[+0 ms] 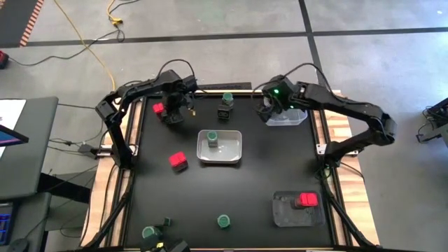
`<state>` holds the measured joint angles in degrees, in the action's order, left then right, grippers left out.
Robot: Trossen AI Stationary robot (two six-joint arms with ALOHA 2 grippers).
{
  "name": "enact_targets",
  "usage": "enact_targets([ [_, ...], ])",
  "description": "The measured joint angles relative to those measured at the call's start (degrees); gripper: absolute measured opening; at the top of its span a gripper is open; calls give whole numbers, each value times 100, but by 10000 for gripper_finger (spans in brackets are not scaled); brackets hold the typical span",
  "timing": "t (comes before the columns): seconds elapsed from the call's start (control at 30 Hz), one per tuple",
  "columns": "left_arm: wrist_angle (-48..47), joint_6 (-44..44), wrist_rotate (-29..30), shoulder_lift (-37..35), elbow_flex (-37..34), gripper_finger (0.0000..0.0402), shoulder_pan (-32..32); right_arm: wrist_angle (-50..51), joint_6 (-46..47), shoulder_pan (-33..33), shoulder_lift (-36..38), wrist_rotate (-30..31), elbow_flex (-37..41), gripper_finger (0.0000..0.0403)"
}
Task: Sort spices by type
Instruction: Put the top left black seasoning can into the transparent bin
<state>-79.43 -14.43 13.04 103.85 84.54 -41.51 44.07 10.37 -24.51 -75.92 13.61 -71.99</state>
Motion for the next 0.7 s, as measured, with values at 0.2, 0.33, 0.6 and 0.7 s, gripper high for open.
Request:
enact_targets([
  [0.2, -416, 244, -136, 0, 785, 129, 279, -835, 353, -40, 820, -9, 1382, 304],
  [0.33, -648, 440, -443, 0, 1388, 129, 568, -1413, 455, -54, 1213, -186, 2056, 303],
  [0.6, -438, 801, -1020, 33, 2446, 129, 1251, -2897, -126, -835, 1080, -2189, 2319, 303],
  [0.7, -64, 929, -1297, 35, 2580, 129, 1492, -2983, -392, -1156, 738, -2962, 2157, 303],
])
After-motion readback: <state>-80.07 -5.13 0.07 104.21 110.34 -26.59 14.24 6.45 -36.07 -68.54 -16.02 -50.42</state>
